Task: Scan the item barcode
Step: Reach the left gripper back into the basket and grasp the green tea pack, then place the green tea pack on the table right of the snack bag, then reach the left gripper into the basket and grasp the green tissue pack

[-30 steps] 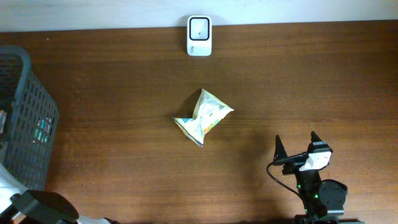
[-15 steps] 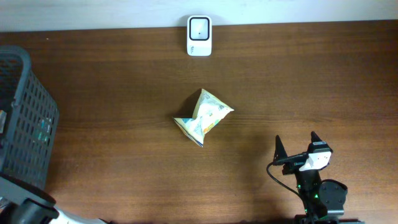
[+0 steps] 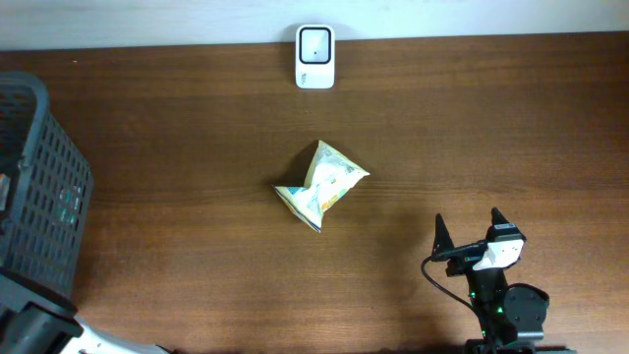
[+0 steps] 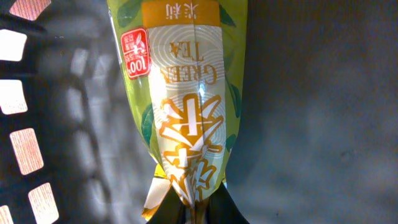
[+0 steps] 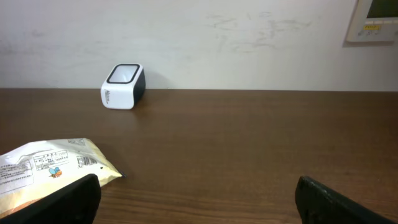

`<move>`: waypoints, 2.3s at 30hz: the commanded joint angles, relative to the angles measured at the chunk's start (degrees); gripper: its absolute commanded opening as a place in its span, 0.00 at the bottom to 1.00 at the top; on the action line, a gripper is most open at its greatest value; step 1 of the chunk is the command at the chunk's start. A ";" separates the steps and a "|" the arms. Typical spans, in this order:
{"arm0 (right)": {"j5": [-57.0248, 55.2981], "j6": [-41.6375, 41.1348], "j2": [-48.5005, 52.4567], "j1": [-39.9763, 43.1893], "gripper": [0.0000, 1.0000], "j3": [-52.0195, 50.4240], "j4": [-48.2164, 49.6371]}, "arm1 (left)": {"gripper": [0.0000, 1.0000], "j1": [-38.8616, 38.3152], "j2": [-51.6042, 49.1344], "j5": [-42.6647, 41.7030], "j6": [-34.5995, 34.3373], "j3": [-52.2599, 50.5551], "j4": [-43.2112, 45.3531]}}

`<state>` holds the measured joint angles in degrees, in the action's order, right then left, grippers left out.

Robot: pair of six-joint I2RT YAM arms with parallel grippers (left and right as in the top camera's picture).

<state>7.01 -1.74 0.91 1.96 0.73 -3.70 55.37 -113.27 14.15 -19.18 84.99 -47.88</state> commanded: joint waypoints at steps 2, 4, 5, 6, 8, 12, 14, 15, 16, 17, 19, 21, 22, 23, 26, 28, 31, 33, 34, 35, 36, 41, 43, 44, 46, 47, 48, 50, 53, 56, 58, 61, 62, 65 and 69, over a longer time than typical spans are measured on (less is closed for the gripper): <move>0.31 -0.42 -0.39 0.33 0.99 -0.42 -0.15 | 0.00 0.50 3.54 -9.05 0.02 2.75 -2.36; 0.31 -0.42 -0.39 0.33 0.99 -0.42 -0.15 | 0.00 0.50 8.33 -14.75 0.00 5.35 -2.54; 0.31 -0.42 -0.39 0.33 0.99 -0.42 -0.15 | 0.00 0.50 11.45 -17.64 0.00 6.82 -2.51; 0.31 -0.42 -0.39 0.33 0.99 -0.42 -0.15 | 0.00 0.42 16.04 -22.34 -0.07 8.41 -1.81; 0.31 -0.42 -0.39 0.33 0.99 -0.42 -0.15 | 0.00 -0.85 22.14 -27.28 -0.74 10.71 -0.50; 0.28 -0.42 -0.39 0.33 0.99 -0.42 -0.15 | 0.00 -16.92 36.63 -27.21 2.14 14.08 -1.16; 0.31 -0.42 -0.39 0.33 0.99 -0.42 -0.15 | 0.00 -26.82 37.77 -25.66 4.52 14.08 -4.02; 0.28 -0.42 -0.39 0.33 0.99 -0.42 -0.15 | 0.00 -32.44 37.51 -24.59 5.05 13.86 -6.21; 0.31 -0.42 -0.39 0.33 0.99 -0.42 -0.15 | 0.00 -38.49 36.85 -23.43 5.20 12.96 -7.61; 0.28 -0.42 -0.39 0.33 0.99 -0.42 -0.15 | 0.00 -44.09 35.71 -22.73 5.66 11.65 -7.98; 0.28 -0.42 -0.39 0.33 0.99 -0.42 -0.15 | 0.00 -52.89 32.83 -20.41 6.08 9.49 -8.83; 0.28 -0.42 -0.39 0.33 0.99 -0.42 -0.15 | 0.00 -64.48 26.01 -20.26 7.34 6.97 -8.68; 0.28 -0.42 -0.39 0.33 0.99 -0.42 -0.15 | 0.00 -68.19 21.90 -20.31 7.34 6.95 -8.24; 0.28 -0.42 -0.39 0.33 0.99 -0.42 -0.15 | 0.00 -72.13 17.25 -20.35 8.15 6.95 -6.91; 0.31 -0.42 -0.39 0.33 0.99 -0.42 -0.15 | 0.00 -80.28 7.78 -20.50 10.82 6.95 1.14; 0.28 -0.42 -0.39 0.33 0.99 -0.42 -0.15 | 0.00 -84.04 5.84 -20.76 14.12 6.95 6.84; 0.28 -0.42 -0.39 0.33 0.99 -0.42 -0.15 | 0.00 -89.96 2.38 -20.74 15.02 6.95 12.07; 0.31 -0.42 -0.39 0.33 0.99 -0.42 -0.15 | 0.00 -92.61 -1.27 -20.55 14.97 6.95 14.47; 0.31 -0.42 -0.39 0.33 0.99 -0.42 -0.15 | 0.00 -93.66 -3.21 -20.55 14.97 6.95 15.06; 0.28 -0.42 -0.39 0.33 0.99 -0.42 -0.15 | 0.00 -94.53 -4.81 -20.57 14.95 6.95 15.17; 0.28 -0.42 -0.39 0.33 0.99 -0.42 -0.15 | 0.00 -95.49 -6.03 -20.57 14.95 6.95 15.69; 0.31 -0.42 -0.39 0.33 0.99 -0.42 -0.15 | 0.63 -97.37 -6.40 -20.52 14.97 7.02 17.16; 0.28 -0.42 -0.39 0.33 0.99 -0.42 -0.15 | 0.77 -96.45 -5.95 -20.31 14.95 9.16 16.61; 0.31 -0.42 -0.39 0.33 0.99 -0.42 -0.17 | 0.79 -95.21 -5.16 -20.26 14.95 11.28 15.23; 0.28 -0.42 -0.39 0.33 0.99 -0.42 -0.15 | 0.81 -89.77 -1.57 -20.26 14.95 19.02 9.99; 0.31 -0.42 -0.39 0.33 0.99 -0.42 -0.15 | 0.80 -86.49 0.55 -20.28 14.95 22.84 7.19; 0.31 -0.42 -0.39 0.33 0.99 -0.42 -0.15 | 0.79 -82.53 2.99 -20.28 14.95 26.58 3.98; 0.28 -0.42 -0.39 0.33 0.99 -0.42 -0.15 | 0.75 -74.79 7.85 -20.26 14.95 31.52 -1.25; 0.28 -0.42 -0.39 0.33 0.99 -0.42 -0.15 | 0.75 -62.10 17.88 -12.79 9.11 32.68 -7.63; 0.28 -0.42 -0.39 0.33 0.99 -0.42 -0.15 | 0.77 -48.06 26.95 2.34 5.03 32.68 -14.47; 0.31 -0.42 -0.39 0.33 0.99 -0.42 -0.15 | 0.81 -36.09 28.37 3.63 4.00 32.65 -17.03; 0.28 -0.42 -0.39 0.33 0.99 -0.42 -0.15 | 0.80 -18.88 25.44 -4.15 0.72 32.59 -19.63; 0.28 -0.42 -0.39 0.33 0.99 -0.42 -0.15 | 0.81 -16.44 24.63 -5.42 0.74 32.59 -20.50; 0.31 -0.42 -0.39 0.33 0.99 -0.42 -0.15 | 0.99 -12.37 19.89 -8.70 5.97 32.59 -22.03; 0.31 -0.42 -0.39 0.33 0.99 -0.42 -0.15 | 1.00 -12.39 13.25 -11.63 11.15 32.59 -22.56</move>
<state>7.03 -1.74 0.86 1.96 0.73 -3.70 42.87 -97.67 4.58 -11.31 117.34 -69.93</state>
